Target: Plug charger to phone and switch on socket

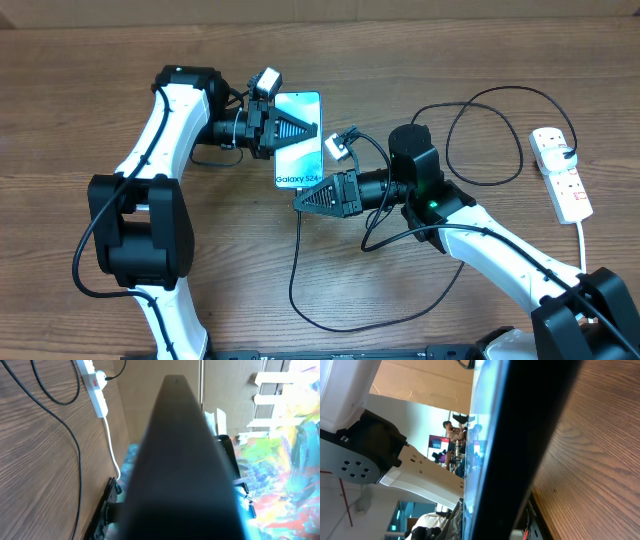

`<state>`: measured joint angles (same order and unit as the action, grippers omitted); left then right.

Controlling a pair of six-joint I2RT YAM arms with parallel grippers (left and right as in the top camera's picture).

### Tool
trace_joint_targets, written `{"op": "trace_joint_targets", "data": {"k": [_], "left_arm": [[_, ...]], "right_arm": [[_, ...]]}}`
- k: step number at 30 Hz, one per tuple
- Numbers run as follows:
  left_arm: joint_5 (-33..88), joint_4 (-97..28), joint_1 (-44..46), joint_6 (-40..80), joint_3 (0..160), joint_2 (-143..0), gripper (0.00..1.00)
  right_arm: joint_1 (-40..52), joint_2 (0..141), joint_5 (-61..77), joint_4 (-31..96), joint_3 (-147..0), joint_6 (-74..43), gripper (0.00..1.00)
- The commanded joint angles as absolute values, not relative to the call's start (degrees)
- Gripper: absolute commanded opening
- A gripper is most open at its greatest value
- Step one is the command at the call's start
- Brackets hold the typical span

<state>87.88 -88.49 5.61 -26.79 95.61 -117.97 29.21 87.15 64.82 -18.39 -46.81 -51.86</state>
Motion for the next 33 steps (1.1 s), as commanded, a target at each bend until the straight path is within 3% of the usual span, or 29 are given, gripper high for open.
{"op": "trace_joint_targets", "data": {"k": [1, 2, 3, 23, 26, 30, 33], "left_arm": [[82.3, -90.2, 8.3, -29.6, 95.5, -116.3, 0.04], [82.3, -90.2, 8.3, -29.6, 95.5, -116.3, 0.04], [82.3, -90.2, 8.3, -29.6, 95.5, -116.3, 0.04], [81.2, -90.0, 8.3, -29.6, 95.5, -116.3, 0.04], [84.0, -89.6, 8.3, -29.7, 95.5, -116.3, 0.04], [86.8, -89.1, 8.4, -29.8, 95.5, -116.3, 0.04], [88.0, -88.5, 8.7, -29.8, 95.5, -116.3, 0.04]], "right_arm": [[26.5, 86.1, 54.0, -20.3, -48.0, -51.6, 0.54], [26.5, 86.1, 54.1, -20.3, -48.0, -51.2, 0.89], [26.5, 86.1, 54.3, -20.3, -48.0, -50.5, 1.00], [26.5, 86.1, 56.3, -20.1, -48.0, -48.0, 0.99], [26.5, 86.1, 57.1, -20.1, -48.0, -49.5, 0.87], [26.5, 86.1, 57.1, -20.6, -48.0, -52.6, 0.60], [26.5, 86.1, 57.1, -22.0, -48.0, -56.0, 0.56]]}}
